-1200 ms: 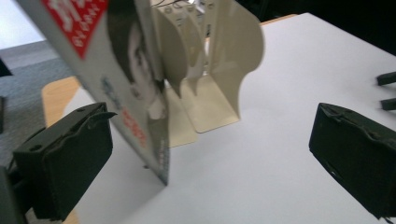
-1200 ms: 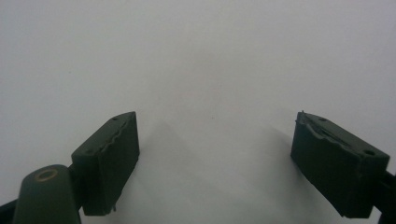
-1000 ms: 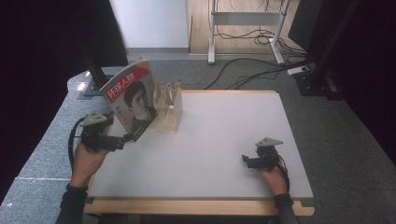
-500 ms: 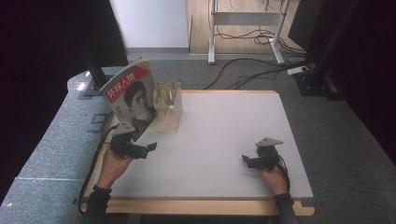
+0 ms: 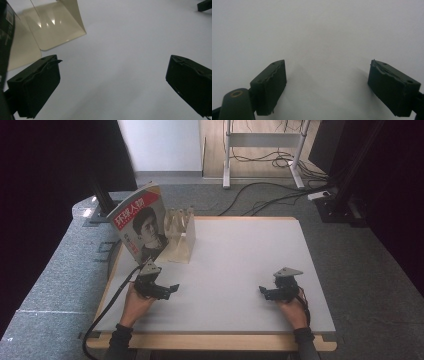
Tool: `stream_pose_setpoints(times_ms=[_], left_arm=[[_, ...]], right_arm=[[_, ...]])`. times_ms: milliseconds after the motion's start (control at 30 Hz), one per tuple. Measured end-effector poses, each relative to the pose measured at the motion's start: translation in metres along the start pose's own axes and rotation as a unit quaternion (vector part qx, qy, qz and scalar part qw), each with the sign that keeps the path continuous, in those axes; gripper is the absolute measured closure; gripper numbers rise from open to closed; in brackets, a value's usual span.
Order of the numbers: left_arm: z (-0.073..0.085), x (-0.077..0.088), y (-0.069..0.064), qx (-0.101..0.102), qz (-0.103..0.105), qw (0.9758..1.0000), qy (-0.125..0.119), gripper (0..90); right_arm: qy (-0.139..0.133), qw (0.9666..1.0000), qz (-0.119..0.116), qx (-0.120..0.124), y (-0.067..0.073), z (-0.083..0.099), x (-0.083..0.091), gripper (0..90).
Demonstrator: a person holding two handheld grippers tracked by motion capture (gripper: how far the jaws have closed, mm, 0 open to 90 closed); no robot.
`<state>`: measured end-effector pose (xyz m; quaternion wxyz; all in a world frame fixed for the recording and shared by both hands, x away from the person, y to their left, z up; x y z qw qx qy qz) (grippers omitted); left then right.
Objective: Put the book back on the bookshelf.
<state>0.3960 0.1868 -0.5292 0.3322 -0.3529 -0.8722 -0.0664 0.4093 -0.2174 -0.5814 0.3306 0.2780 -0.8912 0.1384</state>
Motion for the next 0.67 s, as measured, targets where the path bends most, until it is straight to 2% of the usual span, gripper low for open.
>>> stream_pose_setpoints(times_ms=[67, 233, 333, 667], left_arm=[[0.008, -0.007, 0.001, 0.006, 0.0, 0.9999, 0.008, 0.0], [0.027, -0.023, 0.006, 0.0, -0.019, 0.9989, 0.044, 0.0], [0.038, -0.033, 0.009, -0.004, -0.031, 0.9963, 0.08, 0.0], [0.038, -0.034, 0.009, -0.001, -0.031, 0.996, 0.084, 0.0]], right_arm=[[0.0, 1.0, 0.0, 0.0, 0.0, 0.0, 0.0, 14.6], [0.0, 1.0, 0.0, 0.0, 0.0, 0.0, 0.0, 14.6], [0.0, 1.0, 0.0, 0.0, 0.0, 0.0, 0.0, 14.6], [0.0, 1.0, -0.001, -0.001, 0.0, 0.001, 0.0, 14.6]])
Point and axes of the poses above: each handheld gripper's, and its own axes: x roughly backward along the jaws, z roughly out of its underside, y roughly to its left, the point moved 7 cm from there along -x, roughly forward along the jaws, and after that the axes turned 5 degrees about x, right-handed, at the moved point
